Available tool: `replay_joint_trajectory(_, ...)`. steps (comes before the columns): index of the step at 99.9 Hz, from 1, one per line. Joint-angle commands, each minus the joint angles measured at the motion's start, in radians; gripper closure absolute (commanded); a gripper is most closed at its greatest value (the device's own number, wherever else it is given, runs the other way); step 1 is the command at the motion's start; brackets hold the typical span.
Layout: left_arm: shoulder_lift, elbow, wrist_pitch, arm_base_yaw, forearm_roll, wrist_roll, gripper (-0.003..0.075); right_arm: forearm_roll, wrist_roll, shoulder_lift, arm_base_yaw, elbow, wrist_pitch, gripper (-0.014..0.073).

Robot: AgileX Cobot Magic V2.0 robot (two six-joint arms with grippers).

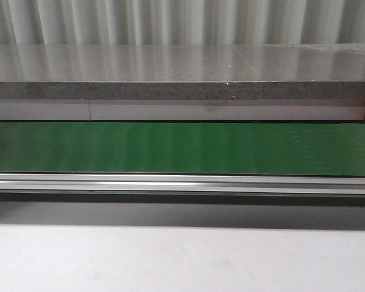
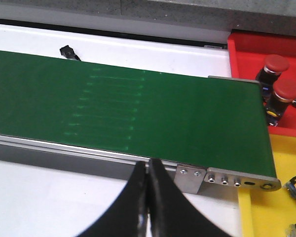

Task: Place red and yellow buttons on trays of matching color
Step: 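Grasp the yellow button with the left gripper and set it on the belt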

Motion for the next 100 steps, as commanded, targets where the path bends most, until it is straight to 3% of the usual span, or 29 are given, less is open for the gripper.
replay_joint_trajectory(1, -0.002, -0.075, 0.0, 0.004, -0.023, -0.033, 0.0178, -0.011, -0.013, 0.002, 0.0, -0.027, -0.076, 0.0661)
replay_joint_trajectory(30, 0.116, -0.183, 0.09, 0.004, -0.047, -0.042, 0.0178, -0.011, -0.013, 0.002, 0.0, -0.027, -0.076, 0.0661)
replay_joint_trajectory(66, 0.18, -0.187, 0.129, 0.004, -0.043, -0.068, 0.0185, -0.011, -0.013, 0.002, 0.0, -0.027, -0.076, 0.0661)
replay_joint_trajectory(78, 0.182, -0.187, 0.124, 0.004, -0.043, -0.068, 0.0234, -0.011, -0.013, 0.002, 0.0, -0.027, -0.076, 0.0661)
replay_joint_trajectory(100, 0.182, -0.187, 0.103, 0.004, -0.043, -0.068, 0.0398, -0.011, -0.013, 0.002, 0.0, -0.027, -0.076, 0.0661)
